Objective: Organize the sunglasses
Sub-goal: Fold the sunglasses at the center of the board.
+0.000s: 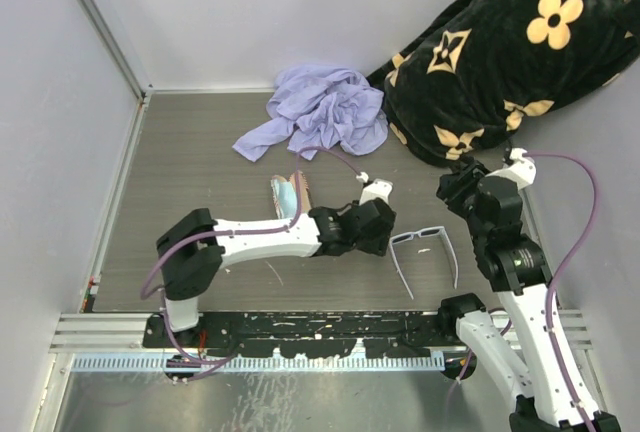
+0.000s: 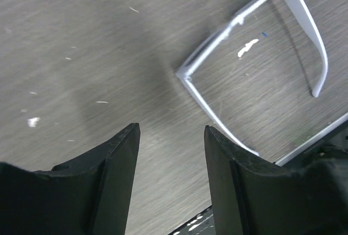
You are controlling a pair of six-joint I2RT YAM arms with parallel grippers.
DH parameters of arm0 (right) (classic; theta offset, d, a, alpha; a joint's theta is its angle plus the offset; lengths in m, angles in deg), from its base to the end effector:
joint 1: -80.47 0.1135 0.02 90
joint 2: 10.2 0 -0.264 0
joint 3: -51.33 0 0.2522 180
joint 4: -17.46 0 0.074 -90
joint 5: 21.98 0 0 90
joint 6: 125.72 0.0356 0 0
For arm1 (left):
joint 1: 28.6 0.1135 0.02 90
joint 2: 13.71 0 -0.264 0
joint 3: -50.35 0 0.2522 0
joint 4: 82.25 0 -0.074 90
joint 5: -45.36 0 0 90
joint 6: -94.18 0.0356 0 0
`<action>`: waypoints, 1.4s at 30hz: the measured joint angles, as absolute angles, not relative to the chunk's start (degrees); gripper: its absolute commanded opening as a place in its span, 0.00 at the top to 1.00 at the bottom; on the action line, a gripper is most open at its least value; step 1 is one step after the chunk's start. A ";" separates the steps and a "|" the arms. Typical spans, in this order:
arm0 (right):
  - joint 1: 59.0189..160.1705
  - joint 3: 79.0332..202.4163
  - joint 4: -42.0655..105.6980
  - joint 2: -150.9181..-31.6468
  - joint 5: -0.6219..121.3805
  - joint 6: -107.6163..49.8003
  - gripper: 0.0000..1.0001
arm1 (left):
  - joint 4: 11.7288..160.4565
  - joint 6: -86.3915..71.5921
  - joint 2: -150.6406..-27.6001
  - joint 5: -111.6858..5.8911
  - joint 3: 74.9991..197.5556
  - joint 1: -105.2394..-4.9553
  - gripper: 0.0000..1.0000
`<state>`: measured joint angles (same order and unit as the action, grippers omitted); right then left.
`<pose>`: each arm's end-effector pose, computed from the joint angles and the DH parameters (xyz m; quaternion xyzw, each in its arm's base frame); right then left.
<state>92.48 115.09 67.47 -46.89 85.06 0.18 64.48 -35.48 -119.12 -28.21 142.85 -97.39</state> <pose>0.1316 0.0173 0.3439 0.2507 0.7896 0.1089 0.5494 0.1580 -0.3794 0.2336 0.1793 0.9021 -0.2221 0.3235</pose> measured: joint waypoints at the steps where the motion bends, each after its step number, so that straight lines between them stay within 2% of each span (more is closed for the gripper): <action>1: 92.48 115.09 67.65 -46.17 85.21 0.48 0.47 | 64.48 -36.42 -120.15 -27.77 143.57 -98.29 0.46; 8: 92.48 114.30 68.87 -45.05 85.25 1.36 0.47 | 64.48 -40.66 -126.90 -26.88 147.57 -102.44 0.45; 17: 92.48 113.03 70.25 -44.11 84.88 1.47 0.47 | 64.39 -43.06 -131.99 -26.31 151.22 -102.94 0.47; 31: 92.48 111.94 70.22 -43.96 83.31 1.18 0.47 | 63.96 -42.91 -135.12 -26.35 153.89 -99.73 0.75; 42: 92.48 111.90 68.69 -48.27 76.75 -3.41 0.46 | 63.72 -35.72 -132.23 -31.14 147.81 -92.98 0.93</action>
